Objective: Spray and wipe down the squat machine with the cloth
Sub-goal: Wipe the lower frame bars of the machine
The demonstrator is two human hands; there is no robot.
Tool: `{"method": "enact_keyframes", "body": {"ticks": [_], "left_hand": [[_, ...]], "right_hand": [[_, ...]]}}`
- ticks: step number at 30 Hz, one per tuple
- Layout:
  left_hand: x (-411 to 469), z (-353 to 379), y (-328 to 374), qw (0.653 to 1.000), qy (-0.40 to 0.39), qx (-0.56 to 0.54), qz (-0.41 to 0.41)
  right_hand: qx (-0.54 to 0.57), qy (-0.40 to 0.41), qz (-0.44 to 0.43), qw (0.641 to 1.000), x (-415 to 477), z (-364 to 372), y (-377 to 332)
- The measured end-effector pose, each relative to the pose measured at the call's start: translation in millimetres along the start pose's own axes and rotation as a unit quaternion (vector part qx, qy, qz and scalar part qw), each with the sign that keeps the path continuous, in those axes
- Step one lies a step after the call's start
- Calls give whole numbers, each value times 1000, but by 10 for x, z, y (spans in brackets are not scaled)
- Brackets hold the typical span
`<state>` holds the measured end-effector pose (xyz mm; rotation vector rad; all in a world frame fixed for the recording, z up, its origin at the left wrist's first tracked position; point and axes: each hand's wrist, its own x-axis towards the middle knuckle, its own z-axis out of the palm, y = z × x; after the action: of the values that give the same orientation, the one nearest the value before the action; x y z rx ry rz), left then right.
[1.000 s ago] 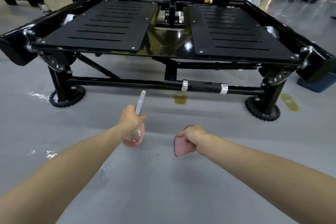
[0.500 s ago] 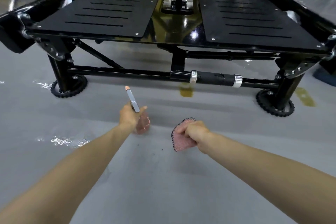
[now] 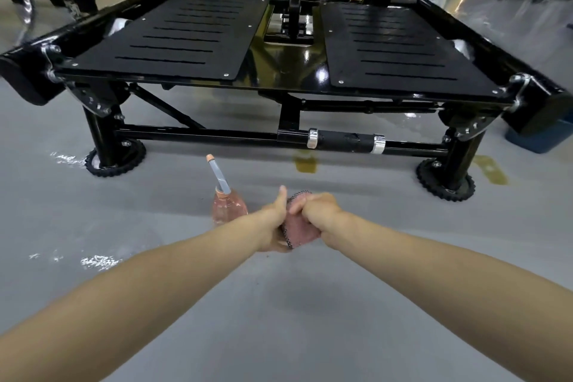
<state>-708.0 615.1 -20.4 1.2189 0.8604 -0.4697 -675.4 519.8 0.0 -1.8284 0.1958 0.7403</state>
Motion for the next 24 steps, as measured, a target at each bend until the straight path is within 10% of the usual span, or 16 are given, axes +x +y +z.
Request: {"method": "enact_keyframes", "body": {"ticks": [10, 17, 24], "left_hand": [[-142, 558, 429, 960, -59, 55, 268], [-259, 999, 678, 801, 115, 253, 530], [-55, 1291, 898, 668, 144, 438, 584]], "right_hand": [[43, 218, -122, 967, -138, -348, -246], [45, 372, -150, 915, -25, -727, -319], [57, 319, -167, 931, 219, -1046, -419]]}}
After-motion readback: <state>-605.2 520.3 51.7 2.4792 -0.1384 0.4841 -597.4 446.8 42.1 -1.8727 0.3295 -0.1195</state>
